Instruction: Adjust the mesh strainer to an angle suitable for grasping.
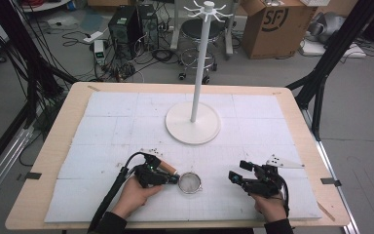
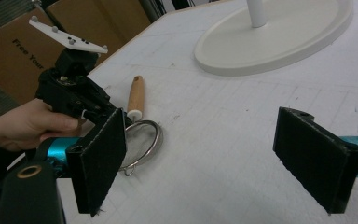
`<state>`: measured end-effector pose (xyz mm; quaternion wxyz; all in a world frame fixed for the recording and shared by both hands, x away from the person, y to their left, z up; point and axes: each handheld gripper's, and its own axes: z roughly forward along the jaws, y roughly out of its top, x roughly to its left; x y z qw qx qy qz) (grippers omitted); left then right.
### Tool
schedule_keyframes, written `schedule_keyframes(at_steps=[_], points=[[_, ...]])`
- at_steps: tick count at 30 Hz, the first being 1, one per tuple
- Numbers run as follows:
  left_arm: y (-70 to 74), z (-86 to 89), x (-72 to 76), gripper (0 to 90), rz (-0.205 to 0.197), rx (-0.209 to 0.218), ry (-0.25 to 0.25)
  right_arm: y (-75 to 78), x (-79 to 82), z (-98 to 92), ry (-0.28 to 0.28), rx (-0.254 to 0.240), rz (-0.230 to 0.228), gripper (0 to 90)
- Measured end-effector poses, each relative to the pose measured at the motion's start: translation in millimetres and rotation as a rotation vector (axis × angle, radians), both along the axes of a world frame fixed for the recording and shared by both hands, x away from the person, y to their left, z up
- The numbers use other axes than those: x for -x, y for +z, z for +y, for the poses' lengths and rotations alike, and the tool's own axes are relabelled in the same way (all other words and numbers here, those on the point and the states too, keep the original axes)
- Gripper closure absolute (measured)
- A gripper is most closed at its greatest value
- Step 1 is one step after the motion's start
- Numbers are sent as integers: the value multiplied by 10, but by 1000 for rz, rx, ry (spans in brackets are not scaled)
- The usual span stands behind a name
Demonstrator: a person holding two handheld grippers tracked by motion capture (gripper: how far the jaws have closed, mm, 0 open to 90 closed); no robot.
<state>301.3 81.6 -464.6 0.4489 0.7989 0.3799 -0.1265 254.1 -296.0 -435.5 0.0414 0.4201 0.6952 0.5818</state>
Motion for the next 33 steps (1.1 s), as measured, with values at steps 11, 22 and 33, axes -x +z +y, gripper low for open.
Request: schedule_keyframes(at_steps=[11, 22, 33], points=[[2, -43, -5, 898, -8, -8, -17, 8, 46, -47, -15, -3, 5, 165], [0, -135, -18, 898, -8, -5, -34, 5, 107, -105, -33, 6, 1, 165], [3, -274, -47, 898, -9, -8, -67, 8, 205, -213, -70, 1, 5, 165]])
